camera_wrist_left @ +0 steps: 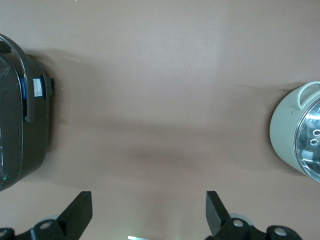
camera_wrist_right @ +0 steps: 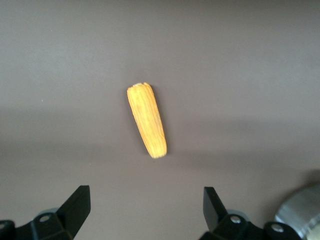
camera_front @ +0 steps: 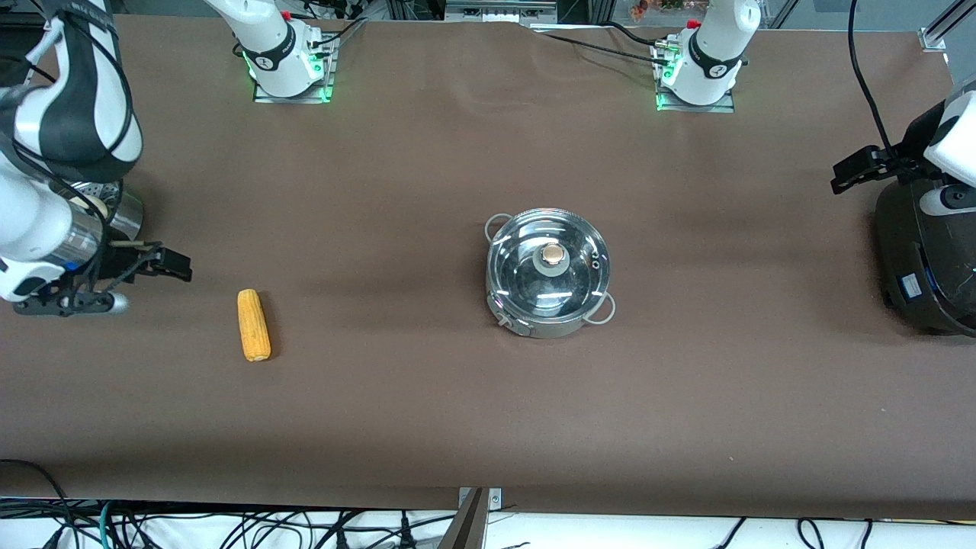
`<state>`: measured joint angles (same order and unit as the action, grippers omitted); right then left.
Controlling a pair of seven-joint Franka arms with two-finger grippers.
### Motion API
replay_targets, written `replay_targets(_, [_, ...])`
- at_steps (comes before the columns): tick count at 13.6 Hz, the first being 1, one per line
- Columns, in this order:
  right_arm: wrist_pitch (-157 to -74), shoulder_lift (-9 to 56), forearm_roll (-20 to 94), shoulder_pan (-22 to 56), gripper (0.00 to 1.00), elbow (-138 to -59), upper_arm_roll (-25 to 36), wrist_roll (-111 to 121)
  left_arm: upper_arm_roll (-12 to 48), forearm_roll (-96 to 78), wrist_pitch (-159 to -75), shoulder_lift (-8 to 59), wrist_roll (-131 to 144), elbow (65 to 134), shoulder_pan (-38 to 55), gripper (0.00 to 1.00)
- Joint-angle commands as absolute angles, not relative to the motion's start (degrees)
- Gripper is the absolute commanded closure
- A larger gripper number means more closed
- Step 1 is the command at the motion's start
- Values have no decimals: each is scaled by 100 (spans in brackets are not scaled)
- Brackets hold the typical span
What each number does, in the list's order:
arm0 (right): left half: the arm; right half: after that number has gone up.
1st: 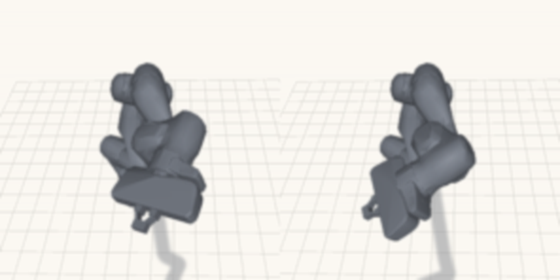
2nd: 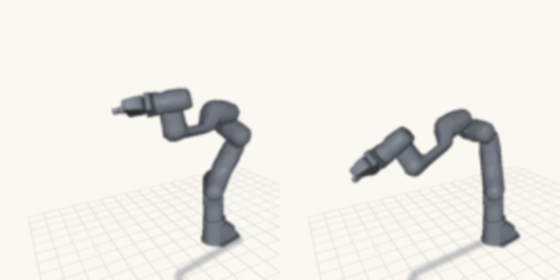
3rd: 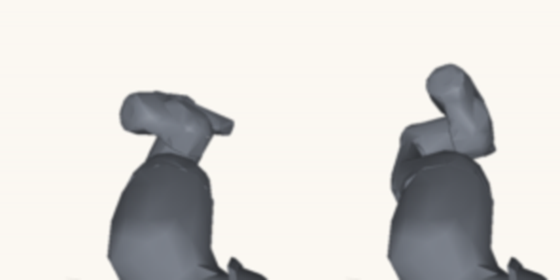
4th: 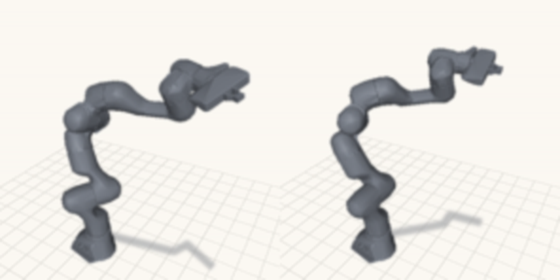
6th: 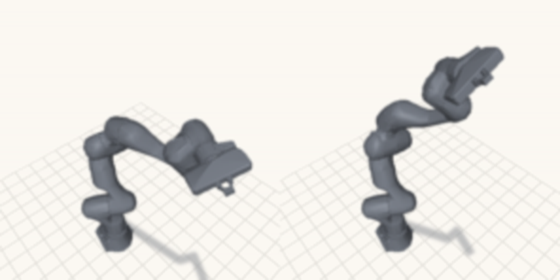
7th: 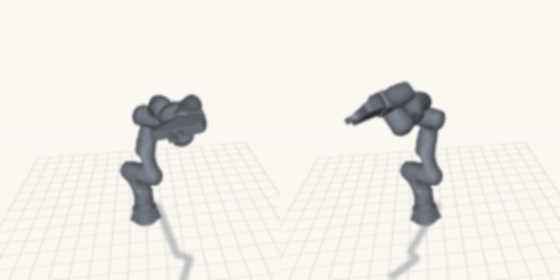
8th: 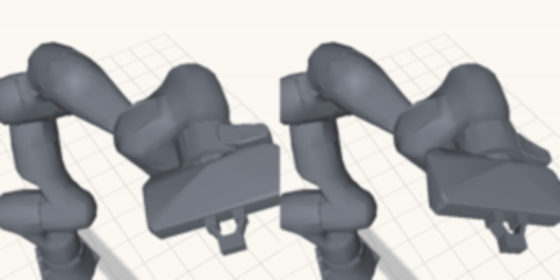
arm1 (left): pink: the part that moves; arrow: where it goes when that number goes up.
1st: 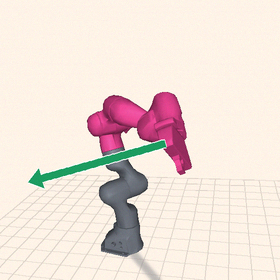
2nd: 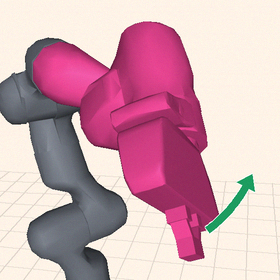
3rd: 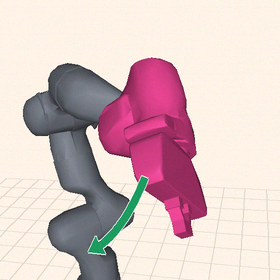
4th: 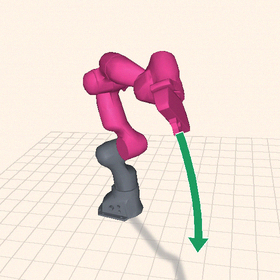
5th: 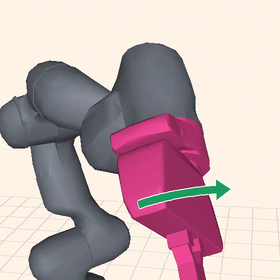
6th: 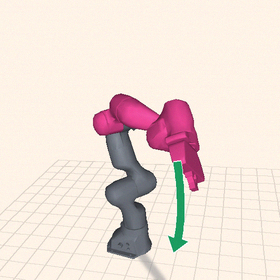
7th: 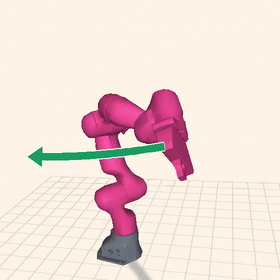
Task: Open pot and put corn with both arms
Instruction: 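Reach the right gripper to the yellow corn and grasp it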
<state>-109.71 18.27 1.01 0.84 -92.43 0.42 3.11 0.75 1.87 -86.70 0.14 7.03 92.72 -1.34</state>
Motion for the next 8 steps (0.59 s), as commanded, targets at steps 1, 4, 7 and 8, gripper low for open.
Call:
replay_targets(1, [-11572,2502,386,79,0,-9088,9,658,88,97,-8534,149,553,9009,-141,0])
replay_targets(4, [-12171,3013,387,88,0,-9097,-114,870,149,88,-8464,149,615,9009,-88,0])
replay_targets(7, [-12768,3418,387,88,0,-9097,-185,1395,289,-184,-8481,176,703,9087,-70,0])
replay_targets(8, [-12971,3567,387,79,0,-9097,-185,1650,421,-202,-8508,219,825,9097,-70,0])
